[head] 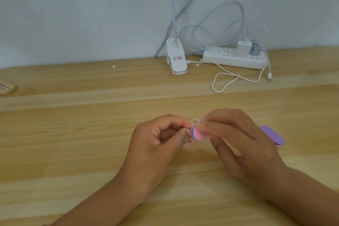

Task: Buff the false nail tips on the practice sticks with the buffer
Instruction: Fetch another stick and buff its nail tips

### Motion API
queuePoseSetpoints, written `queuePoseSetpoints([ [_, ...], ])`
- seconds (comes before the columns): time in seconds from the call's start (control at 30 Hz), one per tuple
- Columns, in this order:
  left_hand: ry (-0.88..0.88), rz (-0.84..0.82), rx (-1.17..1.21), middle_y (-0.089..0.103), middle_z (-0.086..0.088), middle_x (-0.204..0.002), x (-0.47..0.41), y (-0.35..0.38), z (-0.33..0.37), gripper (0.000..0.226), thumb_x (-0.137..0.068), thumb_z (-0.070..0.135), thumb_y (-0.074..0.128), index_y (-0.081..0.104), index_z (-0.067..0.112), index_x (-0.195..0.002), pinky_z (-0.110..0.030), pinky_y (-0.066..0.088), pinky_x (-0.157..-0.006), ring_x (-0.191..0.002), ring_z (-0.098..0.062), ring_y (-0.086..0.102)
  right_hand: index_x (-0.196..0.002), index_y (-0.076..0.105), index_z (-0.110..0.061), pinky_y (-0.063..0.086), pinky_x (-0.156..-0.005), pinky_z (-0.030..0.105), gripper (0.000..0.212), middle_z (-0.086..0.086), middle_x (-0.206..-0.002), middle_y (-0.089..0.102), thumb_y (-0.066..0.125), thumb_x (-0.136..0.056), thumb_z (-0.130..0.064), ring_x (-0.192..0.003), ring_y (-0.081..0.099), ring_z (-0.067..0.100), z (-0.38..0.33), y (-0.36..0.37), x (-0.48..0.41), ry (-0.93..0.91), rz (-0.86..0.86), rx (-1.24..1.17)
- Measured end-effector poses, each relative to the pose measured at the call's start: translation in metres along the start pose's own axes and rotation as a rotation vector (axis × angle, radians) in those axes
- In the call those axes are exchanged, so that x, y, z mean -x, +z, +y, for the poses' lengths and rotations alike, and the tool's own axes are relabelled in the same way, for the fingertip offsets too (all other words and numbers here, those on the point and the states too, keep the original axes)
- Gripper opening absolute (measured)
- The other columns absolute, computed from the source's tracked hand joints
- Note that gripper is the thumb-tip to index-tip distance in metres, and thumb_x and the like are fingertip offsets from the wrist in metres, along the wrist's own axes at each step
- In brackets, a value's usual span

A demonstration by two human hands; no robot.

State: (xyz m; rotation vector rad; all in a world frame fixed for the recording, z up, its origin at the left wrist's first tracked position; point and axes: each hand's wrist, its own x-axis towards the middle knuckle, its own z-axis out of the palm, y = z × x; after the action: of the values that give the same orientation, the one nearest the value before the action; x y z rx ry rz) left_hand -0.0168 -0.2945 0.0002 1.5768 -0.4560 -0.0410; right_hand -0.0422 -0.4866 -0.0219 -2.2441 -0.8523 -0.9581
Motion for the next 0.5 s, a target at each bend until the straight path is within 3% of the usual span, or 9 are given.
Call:
queuePoseSetpoints([
  [0.1,-0.013,-0.011,0.007,0.076,-0.006,-0.081,0.0003,0.0024,-0.0009,0.023,-0.088,-0.007,0.064,0.074,0.014,-0.085,-0.019,0.054,-0.068,-0.076,-0.020,0.073,-0.112,0.073,-0.004,0.050,-0.088,0.036,0.025,0.009,-0.110,0.066,0.056,-0.096,0.005,-0.102,0.063,0.025,-0.0014,0.0020,0.0011,-0.079,-0.039,-0.036],
  [0.5,-0.053,-0.023,0.134,0.075,-0.010,-0.078,-0.0006,0.0032,-0.0027,0.012,-0.085,0.000,0.064,0.074,0.006,-0.085,-0.021,0.056,-0.064,-0.072,-0.018,0.073,-0.107,0.073,0.003,0.052,-0.088,0.033,0.023,0.012,-0.109,0.067,0.057,-0.092,0.011,-0.102,0.064,0.024,0.0022,-0.0037,-0.0022,-0.040,-0.010,-0.032],
])
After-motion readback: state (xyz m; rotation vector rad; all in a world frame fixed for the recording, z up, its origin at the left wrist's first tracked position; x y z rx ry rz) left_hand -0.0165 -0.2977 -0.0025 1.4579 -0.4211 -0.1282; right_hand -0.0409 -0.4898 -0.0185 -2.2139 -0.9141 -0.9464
